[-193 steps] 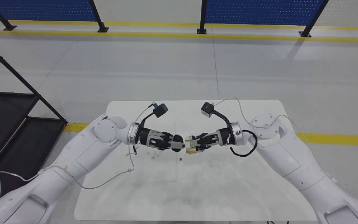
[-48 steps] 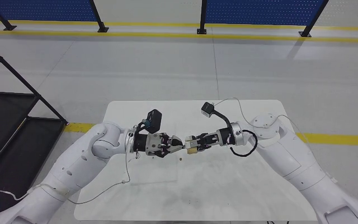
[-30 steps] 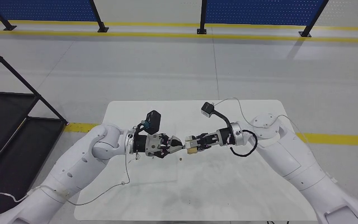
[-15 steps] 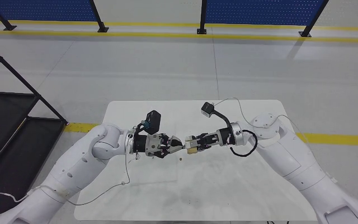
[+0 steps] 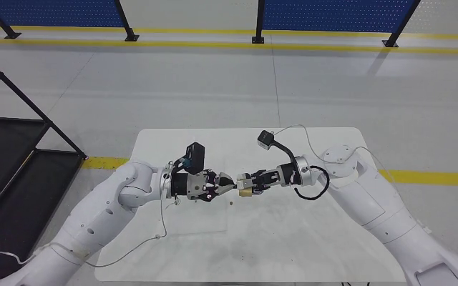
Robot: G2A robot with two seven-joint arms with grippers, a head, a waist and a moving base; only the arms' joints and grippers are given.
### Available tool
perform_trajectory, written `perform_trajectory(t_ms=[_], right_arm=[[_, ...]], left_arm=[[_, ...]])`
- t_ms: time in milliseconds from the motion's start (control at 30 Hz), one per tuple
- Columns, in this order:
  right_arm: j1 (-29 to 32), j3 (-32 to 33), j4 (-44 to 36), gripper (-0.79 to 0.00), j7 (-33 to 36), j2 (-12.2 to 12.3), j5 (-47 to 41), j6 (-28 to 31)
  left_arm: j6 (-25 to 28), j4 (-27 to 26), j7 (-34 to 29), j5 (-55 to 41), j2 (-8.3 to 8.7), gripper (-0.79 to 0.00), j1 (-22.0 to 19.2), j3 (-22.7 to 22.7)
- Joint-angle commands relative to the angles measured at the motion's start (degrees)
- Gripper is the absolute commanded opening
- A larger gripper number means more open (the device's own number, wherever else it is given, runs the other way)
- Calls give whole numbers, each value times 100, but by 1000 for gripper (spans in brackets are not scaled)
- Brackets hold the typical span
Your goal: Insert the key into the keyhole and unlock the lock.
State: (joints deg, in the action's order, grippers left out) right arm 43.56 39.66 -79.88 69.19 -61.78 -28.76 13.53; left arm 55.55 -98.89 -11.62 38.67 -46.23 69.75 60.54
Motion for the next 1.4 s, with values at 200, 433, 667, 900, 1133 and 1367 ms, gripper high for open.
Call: perform_trajectory(t_ms=[200, 433, 667, 900, 1133, 1367], right_arm=[[0, 0, 0, -785, 0, 0, 0, 0], [0, 0, 0, -785, 0, 0, 0, 0], [0, 0, 0, -785, 0, 0, 0, 0], [0, 0, 0, -785, 0, 0, 0, 0], [0, 0, 0, -785, 0, 0, 0, 0], [0, 0, 0, -785, 0, 0, 0, 0]], left_arm=[[-7, -95, 396, 607, -39, -785, 139, 134], [-9, -111, 648, 952, -77, -785, 205, 192], [-14, -150, 957, 1429, -109, -785, 277, 280], [-28, -171, 1235, 1828, -140, -785, 348, 342], [-14, -185, 1513, 2151, -170, -785, 395, 389], [-31, -282, 1805, 2592, -191, -785, 443, 467]])
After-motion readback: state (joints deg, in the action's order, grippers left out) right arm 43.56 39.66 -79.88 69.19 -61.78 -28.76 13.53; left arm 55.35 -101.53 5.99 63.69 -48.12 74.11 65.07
